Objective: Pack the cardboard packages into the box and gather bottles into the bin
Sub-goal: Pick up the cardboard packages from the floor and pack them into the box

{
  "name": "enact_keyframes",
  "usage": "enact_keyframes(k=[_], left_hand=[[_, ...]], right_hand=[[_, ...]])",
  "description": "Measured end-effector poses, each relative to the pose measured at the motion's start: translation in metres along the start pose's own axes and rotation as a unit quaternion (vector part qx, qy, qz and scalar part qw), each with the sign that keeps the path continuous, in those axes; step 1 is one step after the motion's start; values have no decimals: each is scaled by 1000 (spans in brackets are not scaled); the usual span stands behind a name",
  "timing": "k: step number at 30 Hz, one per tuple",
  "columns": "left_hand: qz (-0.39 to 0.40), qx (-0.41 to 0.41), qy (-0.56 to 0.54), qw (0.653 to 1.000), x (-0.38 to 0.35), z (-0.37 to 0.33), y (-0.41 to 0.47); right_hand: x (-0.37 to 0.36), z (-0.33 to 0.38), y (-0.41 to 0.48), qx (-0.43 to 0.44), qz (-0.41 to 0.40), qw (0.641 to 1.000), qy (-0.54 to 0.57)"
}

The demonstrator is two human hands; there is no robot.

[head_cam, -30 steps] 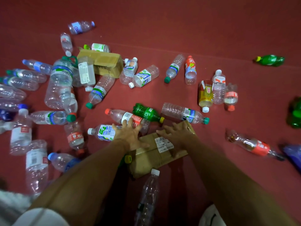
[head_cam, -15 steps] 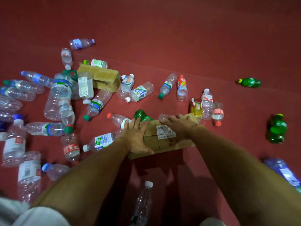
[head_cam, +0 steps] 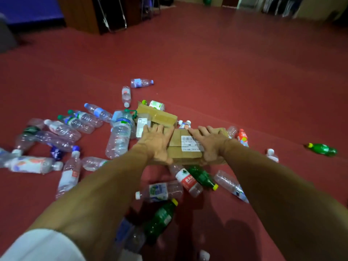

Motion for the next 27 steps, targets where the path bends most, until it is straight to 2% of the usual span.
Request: enact_keyframes(k=[6,11,21,24,27], left_hand=[[-17,67,22,997,10,94,-17],[2,85,29,996,6,131,-18],[-24,99,34,994,-20,157,28],[-21,124,-7,992,-31,158,53],[-17,158,10,987,-36,160,81]], right_hand=[[47,69,61,56,-18,998,-20],[55,101,93,73,-23,997,-4],[45,94,167,145,-43,988,37],[39,76,196,165,-53,985,29],[37,57,227,181,-87,980,16]])
Point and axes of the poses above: each hand's wrist, its own y-axis towards the middle knuckle, its own x-axis out of the back of the hand, z = x × y, the point moved 6 cm from there along y, towards the middle knuckle, and after that the axes turned 11 degrees about -z, right-handed, at the moved point
